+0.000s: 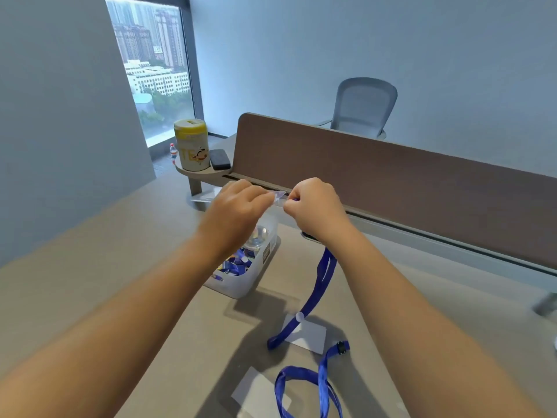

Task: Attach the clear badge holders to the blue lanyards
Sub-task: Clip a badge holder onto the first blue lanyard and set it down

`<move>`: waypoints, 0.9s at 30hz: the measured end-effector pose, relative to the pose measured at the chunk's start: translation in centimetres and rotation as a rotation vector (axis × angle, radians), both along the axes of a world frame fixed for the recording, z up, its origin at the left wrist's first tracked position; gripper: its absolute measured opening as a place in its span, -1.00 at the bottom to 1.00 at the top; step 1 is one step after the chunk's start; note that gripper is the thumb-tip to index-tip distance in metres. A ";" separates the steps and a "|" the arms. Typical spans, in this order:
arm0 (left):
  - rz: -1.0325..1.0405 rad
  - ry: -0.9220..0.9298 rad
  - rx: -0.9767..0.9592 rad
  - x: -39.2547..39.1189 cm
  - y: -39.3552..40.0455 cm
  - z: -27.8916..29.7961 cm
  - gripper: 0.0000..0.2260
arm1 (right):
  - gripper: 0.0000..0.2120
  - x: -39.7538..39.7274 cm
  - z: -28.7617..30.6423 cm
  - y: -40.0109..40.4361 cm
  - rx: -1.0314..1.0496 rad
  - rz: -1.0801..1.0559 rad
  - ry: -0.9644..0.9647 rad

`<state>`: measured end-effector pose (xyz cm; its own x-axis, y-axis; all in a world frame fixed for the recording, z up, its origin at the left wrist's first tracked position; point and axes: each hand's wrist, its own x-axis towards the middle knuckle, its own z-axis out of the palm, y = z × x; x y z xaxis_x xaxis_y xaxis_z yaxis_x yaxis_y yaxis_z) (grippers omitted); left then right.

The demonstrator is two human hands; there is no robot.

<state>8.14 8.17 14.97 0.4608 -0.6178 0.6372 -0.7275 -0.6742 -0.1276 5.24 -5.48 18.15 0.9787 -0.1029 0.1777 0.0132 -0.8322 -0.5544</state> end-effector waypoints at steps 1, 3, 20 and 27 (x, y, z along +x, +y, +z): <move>0.004 0.016 0.002 -0.1 0.2 -0.4 -0.73 | -0.78 -0.1 -0.5 0.3 -0.070 -0.006 -0.030; 0.022 0.083 -0.031 -0.4 0.2 -1.0 -0.78 | -0.76 -0.4 -1.6 0.8 -0.241 -0.003 -0.093; 0.080 0.140 -0.132 -2.6 5.9 -10.3 -0.79 | -0.76 -3.1 -12.4 4.3 -0.258 -0.094 -0.240; -0.036 0.218 -0.325 -6.8 9.6 -16.0 -0.81 | -0.93 -7.3 -16.0 6.6 0.172 -0.143 -0.304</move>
<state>1.34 17.75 -1.04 0.5883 -0.4184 0.6920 -0.7381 -0.6274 0.2482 -2.10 1.14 2.13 0.8575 -0.2881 0.4263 0.0894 -0.7326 -0.6748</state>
